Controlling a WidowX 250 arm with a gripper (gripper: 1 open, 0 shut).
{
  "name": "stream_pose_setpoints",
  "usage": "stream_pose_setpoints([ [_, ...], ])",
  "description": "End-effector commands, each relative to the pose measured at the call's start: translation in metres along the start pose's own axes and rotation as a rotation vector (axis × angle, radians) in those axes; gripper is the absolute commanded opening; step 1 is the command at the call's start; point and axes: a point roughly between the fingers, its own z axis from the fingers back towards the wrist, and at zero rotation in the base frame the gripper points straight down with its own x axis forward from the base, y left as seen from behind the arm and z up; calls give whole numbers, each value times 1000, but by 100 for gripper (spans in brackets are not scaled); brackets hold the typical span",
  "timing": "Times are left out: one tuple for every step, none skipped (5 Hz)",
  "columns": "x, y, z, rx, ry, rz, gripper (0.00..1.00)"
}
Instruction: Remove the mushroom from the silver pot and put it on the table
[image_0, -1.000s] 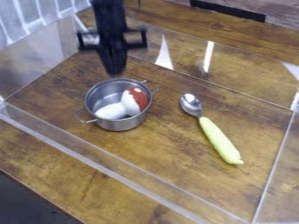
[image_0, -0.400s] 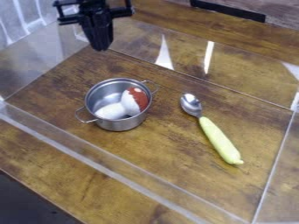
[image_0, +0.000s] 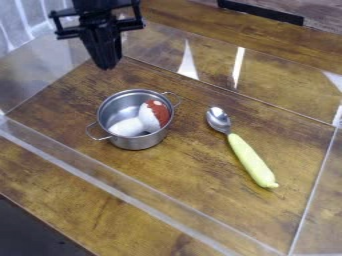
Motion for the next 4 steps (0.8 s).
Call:
stream_pose_setpoints([
  [-11,-19,15,-14,-60,-14,0],
  [-10,-19,8,-19,-51,-50,0],
  [-8,-19,-3,-18,-36,-87,0],
  [-6,-19,-18,-15,-15,-123,100],
])
